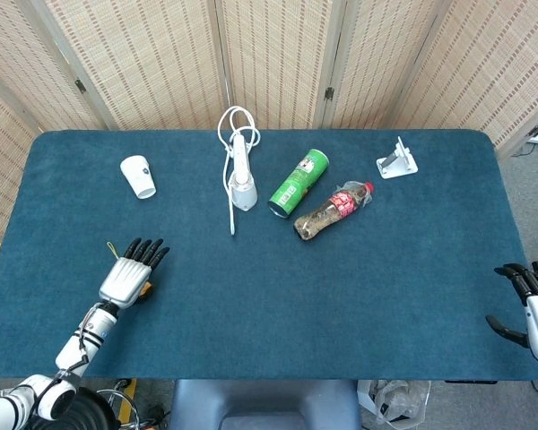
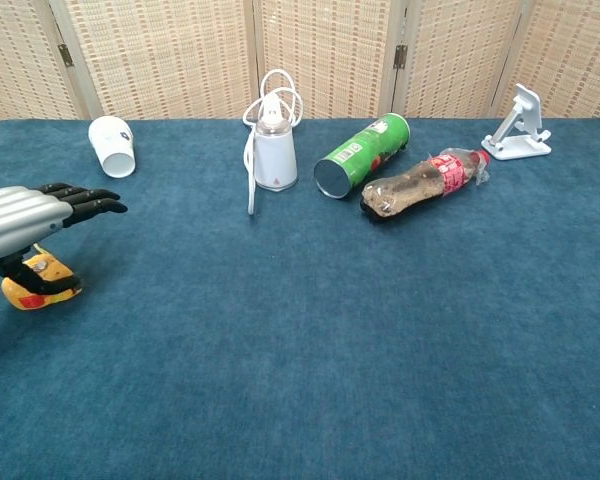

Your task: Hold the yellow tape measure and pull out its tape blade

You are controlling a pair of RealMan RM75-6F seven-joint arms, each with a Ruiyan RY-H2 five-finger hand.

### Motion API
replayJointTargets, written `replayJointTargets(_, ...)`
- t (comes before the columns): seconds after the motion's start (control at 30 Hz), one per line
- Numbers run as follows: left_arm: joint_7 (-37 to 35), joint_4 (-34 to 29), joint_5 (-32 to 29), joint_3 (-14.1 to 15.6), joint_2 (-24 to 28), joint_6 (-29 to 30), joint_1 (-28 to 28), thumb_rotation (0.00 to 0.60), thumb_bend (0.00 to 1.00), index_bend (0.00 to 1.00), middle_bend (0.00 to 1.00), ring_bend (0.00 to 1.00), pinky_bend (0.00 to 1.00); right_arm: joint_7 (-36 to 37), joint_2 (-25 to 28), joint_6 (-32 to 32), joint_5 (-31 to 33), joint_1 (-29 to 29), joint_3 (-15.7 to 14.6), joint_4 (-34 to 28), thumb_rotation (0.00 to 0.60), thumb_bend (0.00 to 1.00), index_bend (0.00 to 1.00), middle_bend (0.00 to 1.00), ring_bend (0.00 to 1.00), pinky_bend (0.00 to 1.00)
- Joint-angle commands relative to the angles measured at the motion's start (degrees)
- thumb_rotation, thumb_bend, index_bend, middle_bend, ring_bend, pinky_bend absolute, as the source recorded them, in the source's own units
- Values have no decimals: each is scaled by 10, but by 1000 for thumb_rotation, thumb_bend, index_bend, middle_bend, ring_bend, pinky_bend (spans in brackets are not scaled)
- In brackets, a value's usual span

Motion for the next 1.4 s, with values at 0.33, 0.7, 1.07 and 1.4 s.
replayJointTargets(0.33, -17, -87, -25, -4, 66, 2, 4, 600, 367, 17, 12, 2, 64, 4, -1, 2, -3, -1, 0, 3, 600, 178, 248, 268, 306, 299)
replayJointTargets(0.7, -81, -95, 14, 48, 143, -41, 0, 600, 373, 56, 12, 3, 52, 0, -2, 0, -10, 2, -1, -1, 600, 178, 248, 268, 304, 299)
replayJointTargets(1.07, -122, -38, 25, 65, 128, -89, -25, 600, 410, 74, 12, 3, 52, -5, -1, 9, -11, -6, -3, -8, 600, 178, 248, 268, 304, 299)
replayJointTargets(1.4, -121, -24, 27, 72, 117, -106, -38, 600, 410, 129, 12, 10, 52, -9, -2, 7, -8, -6, -3, -9, 600, 178, 248, 268, 305, 299)
